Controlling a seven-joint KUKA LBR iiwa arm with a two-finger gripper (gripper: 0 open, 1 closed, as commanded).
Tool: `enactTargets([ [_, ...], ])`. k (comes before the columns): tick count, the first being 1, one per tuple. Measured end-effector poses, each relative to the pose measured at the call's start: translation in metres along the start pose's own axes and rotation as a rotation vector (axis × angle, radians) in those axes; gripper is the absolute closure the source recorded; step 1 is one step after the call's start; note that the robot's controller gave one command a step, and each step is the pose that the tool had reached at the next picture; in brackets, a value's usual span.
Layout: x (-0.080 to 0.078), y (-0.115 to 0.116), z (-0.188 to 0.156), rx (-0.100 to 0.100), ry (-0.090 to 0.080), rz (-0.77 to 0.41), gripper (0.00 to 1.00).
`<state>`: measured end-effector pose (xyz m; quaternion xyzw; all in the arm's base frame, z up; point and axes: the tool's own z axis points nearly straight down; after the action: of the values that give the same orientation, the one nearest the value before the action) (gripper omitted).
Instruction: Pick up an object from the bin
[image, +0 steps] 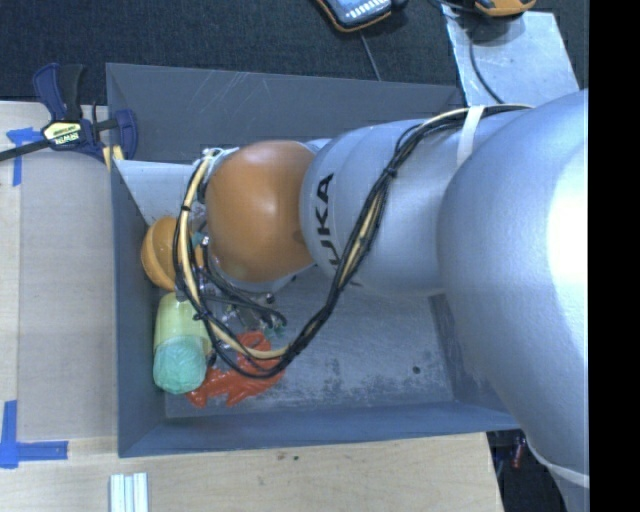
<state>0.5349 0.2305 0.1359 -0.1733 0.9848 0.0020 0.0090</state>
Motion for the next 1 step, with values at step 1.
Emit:
enactTargets([
  [1, 0.0237, -0.0052, -0.0386, 0.001, -0.021, 0.048, 0.00],
])
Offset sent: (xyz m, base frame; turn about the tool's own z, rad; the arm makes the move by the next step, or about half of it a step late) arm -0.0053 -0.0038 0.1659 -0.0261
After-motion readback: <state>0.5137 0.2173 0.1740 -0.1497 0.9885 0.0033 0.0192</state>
